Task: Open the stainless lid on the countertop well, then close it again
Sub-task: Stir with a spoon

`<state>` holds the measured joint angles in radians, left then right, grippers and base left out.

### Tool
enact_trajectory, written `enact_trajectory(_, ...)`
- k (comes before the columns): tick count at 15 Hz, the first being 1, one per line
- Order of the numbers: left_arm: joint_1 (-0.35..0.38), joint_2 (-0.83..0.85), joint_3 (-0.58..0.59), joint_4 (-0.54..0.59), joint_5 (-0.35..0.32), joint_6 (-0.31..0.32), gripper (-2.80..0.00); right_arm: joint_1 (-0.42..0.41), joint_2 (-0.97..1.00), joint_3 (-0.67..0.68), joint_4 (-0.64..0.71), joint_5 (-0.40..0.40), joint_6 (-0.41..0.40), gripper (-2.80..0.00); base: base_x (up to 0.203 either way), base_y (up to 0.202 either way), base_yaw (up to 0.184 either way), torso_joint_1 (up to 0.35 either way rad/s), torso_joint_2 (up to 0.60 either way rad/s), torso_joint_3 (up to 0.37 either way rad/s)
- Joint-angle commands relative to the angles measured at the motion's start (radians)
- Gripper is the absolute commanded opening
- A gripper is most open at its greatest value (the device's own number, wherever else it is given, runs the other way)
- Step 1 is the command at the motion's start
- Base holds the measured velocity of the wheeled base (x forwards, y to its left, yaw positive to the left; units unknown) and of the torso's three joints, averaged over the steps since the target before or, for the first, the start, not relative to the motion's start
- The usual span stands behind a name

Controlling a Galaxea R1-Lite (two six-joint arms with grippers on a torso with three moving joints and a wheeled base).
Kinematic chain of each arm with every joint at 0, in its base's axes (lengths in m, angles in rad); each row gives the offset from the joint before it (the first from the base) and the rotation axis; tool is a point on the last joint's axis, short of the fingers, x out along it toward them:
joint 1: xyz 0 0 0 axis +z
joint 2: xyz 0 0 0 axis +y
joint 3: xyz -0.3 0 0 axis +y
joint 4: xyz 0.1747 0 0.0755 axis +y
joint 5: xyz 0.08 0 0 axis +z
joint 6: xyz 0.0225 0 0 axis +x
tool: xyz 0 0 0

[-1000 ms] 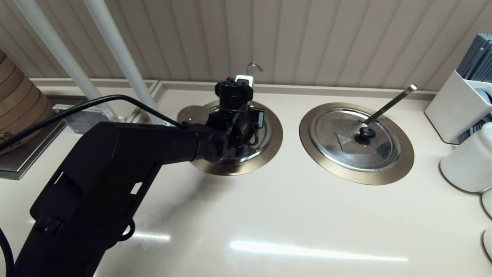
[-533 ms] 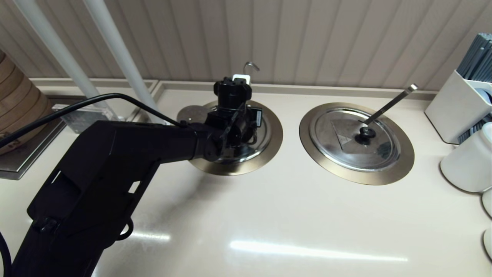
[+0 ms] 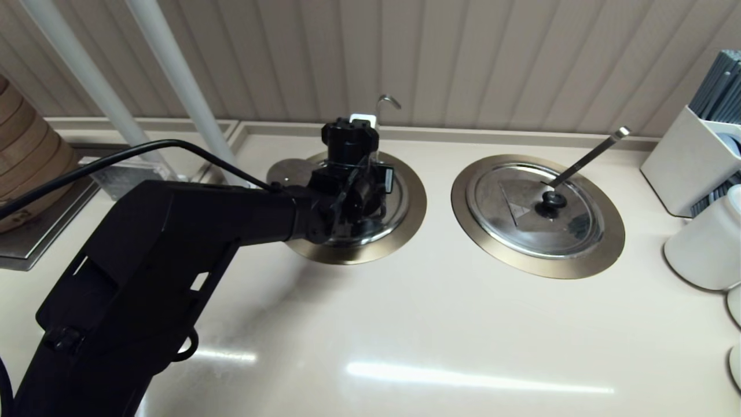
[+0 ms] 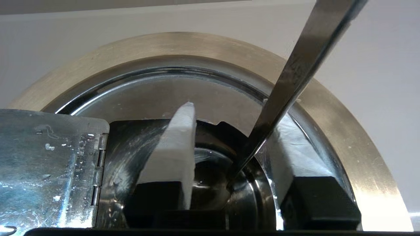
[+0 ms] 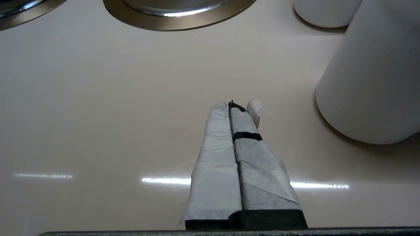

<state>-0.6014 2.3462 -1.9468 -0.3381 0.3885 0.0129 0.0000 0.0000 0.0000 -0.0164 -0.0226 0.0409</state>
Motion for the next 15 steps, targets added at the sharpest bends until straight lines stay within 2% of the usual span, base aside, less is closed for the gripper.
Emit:
enact_trajectory(1, -0.001, -0.007, 0.002, -0.004, 0.002, -0.002, 0.00, 0.000, 0.000, 0.005, 0.000, 0.001, 0.001, -2.80, 0.000, 0.000, 0.000, 0.000, 0.00, 0.000)
enact_trajectory(7, -0.004, -0.048, 0.023, -0.003, 0.002, -0.003, 0.00, 0.000, 0.000, 0.005, 0.000, 0.000, 0.001, -2.80, 0.000, 0.000, 0.000, 0.000, 0.00, 0.000)
enact_trajectory(10, -0.012, -0.099, 0.134, -0.004, -0.002, -0.022, 0.00, 0.000, 0.000, 0.005, 0.000, 0.001, 0.001, -2.80, 0.000, 0.000, 0.000, 0.000, 0.00, 0.000)
enact_trajectory(15, -0.015, -0.178, 0.244, -0.004, 0.015, -0.050, 0.00, 0.000, 0.000, 0.005, 0.000, 0.000, 0.001, -2.80, 0.000, 0.000, 0.000, 0.000, 0.00, 0.000)
